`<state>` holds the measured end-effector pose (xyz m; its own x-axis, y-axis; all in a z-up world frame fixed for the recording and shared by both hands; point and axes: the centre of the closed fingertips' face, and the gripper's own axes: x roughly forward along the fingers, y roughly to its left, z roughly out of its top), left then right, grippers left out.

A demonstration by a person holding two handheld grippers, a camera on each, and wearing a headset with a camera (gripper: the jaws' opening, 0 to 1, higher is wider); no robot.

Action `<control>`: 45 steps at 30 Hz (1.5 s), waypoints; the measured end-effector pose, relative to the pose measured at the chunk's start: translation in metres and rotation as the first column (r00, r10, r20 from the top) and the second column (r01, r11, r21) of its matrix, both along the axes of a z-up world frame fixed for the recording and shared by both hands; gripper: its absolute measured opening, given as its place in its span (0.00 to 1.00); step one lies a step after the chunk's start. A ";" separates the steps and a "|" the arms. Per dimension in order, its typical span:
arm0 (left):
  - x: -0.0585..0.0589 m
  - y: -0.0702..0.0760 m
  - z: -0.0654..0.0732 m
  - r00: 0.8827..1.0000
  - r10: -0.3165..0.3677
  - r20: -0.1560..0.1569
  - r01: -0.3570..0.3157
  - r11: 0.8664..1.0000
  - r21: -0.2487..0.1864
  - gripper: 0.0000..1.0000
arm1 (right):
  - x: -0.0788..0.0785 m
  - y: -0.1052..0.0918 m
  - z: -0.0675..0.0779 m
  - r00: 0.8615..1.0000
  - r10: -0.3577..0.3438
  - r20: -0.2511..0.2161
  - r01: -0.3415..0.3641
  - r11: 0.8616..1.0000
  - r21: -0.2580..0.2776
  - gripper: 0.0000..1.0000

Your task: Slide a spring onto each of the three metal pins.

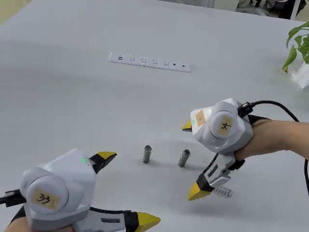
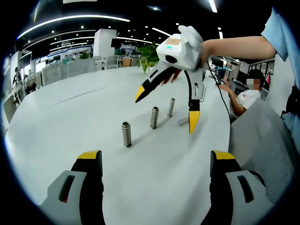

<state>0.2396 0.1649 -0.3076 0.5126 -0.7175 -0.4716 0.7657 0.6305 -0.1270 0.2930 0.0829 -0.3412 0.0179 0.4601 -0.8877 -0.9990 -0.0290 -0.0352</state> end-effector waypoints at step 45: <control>0.003 -0.015 0.003 0.997 -0.072 -0.003 0.072 0.997 0.018 0.94 | -0.034 -0.098 0.036 0.923 -0.385 -0.014 0.378 0.898 0.224 0.99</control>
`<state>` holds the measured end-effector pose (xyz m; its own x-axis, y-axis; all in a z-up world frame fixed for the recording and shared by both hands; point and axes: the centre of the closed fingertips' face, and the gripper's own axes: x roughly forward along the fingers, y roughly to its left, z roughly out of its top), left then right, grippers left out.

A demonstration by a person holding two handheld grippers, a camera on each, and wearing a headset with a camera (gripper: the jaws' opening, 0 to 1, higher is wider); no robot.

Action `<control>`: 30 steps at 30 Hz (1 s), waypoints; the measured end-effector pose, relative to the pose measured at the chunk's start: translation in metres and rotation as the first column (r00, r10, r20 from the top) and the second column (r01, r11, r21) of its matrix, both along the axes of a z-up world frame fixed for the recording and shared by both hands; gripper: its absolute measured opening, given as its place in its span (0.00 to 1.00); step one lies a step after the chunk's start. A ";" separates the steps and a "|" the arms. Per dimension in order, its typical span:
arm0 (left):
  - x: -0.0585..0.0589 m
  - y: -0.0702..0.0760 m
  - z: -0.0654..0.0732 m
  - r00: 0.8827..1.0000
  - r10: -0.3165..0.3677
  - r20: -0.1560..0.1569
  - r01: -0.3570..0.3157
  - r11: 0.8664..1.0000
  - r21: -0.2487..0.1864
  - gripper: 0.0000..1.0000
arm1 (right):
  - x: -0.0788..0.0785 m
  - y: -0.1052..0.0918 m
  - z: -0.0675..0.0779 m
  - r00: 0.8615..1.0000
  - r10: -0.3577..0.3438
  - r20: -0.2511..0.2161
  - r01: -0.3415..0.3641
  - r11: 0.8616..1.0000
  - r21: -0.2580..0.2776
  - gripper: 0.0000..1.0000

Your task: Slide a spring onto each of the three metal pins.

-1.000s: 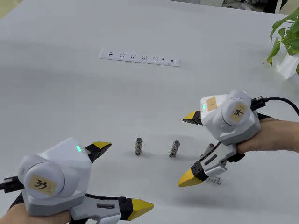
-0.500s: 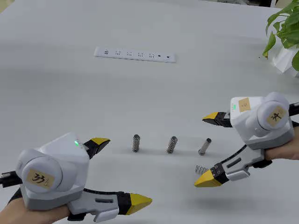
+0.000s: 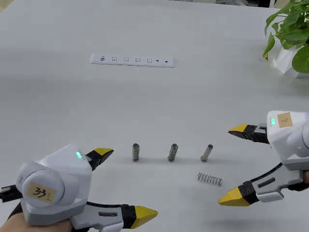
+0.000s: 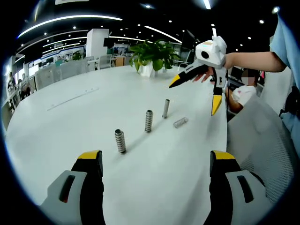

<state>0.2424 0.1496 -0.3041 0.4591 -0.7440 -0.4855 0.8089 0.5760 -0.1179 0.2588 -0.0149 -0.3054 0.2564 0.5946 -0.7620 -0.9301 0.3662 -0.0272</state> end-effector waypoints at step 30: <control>0.007 0.011 -0.005 1.000 -0.007 -0.013 0.007 1.000 0.025 0.94 | -0.051 -0.049 -0.004 0.968 -0.249 -0.025 0.250 0.964 0.089 0.99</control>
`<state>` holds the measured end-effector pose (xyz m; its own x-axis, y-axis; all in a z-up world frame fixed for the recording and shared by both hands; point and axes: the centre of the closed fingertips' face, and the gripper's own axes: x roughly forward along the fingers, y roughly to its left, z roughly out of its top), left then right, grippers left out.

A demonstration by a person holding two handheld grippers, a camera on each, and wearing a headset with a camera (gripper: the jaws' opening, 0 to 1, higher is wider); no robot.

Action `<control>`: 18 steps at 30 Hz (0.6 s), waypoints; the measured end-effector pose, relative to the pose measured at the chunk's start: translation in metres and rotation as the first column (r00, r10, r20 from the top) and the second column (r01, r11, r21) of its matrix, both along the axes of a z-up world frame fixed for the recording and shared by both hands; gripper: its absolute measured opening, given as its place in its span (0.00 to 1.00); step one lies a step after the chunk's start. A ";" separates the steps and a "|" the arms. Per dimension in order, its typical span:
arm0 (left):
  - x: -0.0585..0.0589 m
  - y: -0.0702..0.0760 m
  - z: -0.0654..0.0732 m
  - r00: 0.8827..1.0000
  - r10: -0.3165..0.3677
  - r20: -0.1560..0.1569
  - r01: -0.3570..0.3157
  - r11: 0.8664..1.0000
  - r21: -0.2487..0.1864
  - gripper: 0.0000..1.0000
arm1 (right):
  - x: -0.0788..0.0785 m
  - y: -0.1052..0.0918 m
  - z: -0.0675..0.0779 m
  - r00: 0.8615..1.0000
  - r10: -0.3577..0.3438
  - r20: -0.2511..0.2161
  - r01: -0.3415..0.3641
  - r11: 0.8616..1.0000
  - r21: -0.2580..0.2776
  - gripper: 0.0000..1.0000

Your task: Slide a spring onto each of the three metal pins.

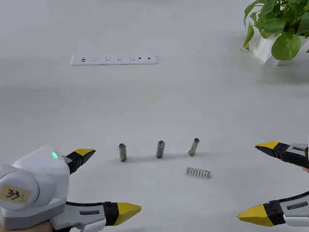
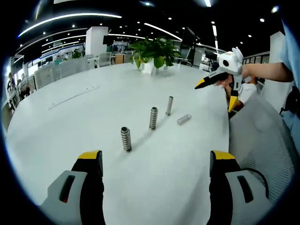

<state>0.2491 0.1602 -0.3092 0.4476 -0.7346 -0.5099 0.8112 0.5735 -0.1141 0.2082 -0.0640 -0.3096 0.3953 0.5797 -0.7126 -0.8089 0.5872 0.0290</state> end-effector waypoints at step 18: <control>-0.013 -0.022 0.001 0.995 -0.094 -0.020 0.093 0.995 -0.031 0.81 | -0.005 -0.007 -0.003 0.999 -0.038 -0.006 0.038 0.999 0.022 0.99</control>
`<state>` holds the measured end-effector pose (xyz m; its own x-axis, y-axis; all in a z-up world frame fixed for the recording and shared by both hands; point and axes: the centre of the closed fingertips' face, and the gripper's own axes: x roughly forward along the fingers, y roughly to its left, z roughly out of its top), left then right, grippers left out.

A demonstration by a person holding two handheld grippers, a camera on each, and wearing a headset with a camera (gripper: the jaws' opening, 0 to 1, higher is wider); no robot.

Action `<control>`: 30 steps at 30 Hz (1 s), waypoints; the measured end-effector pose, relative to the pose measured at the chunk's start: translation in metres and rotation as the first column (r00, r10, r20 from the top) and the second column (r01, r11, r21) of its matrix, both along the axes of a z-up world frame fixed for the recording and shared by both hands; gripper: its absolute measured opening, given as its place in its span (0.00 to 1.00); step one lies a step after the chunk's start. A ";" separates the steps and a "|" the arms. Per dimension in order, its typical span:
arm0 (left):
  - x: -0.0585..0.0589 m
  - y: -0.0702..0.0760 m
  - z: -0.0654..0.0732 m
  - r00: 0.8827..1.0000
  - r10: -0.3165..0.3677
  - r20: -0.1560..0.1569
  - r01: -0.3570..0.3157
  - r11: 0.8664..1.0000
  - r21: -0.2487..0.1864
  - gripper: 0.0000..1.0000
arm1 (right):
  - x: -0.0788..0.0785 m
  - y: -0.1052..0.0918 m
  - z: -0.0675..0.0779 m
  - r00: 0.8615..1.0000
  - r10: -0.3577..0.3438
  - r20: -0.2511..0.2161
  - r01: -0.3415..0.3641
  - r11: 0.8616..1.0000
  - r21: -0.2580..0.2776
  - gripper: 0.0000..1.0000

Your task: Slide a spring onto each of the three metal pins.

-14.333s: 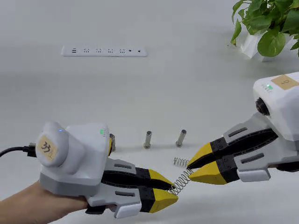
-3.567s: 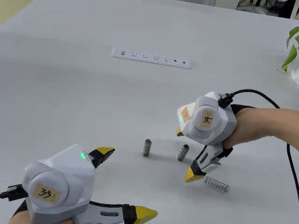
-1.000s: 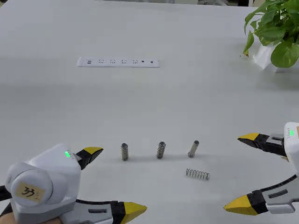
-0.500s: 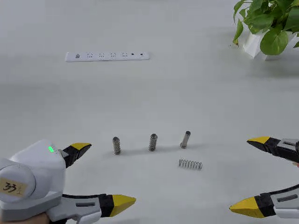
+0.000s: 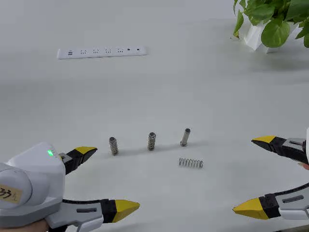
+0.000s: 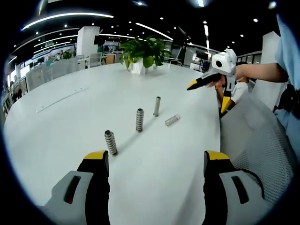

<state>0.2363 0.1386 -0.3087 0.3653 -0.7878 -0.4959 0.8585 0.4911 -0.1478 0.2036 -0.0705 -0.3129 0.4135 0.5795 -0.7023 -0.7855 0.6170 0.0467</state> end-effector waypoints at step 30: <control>0.005 -0.100 -0.018 0.936 -0.340 0.095 0.335 0.940 0.069 0.48 | -0.017 -0.013 -0.010 0.998 -0.053 -0.035 0.054 0.998 0.020 0.99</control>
<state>0.2410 0.0388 -0.3262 0.1342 -0.8484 -0.5121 0.9842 0.1745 -0.0311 0.1869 -0.0833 -0.3232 0.4201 0.5720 -0.7045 -0.7491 0.6568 0.0866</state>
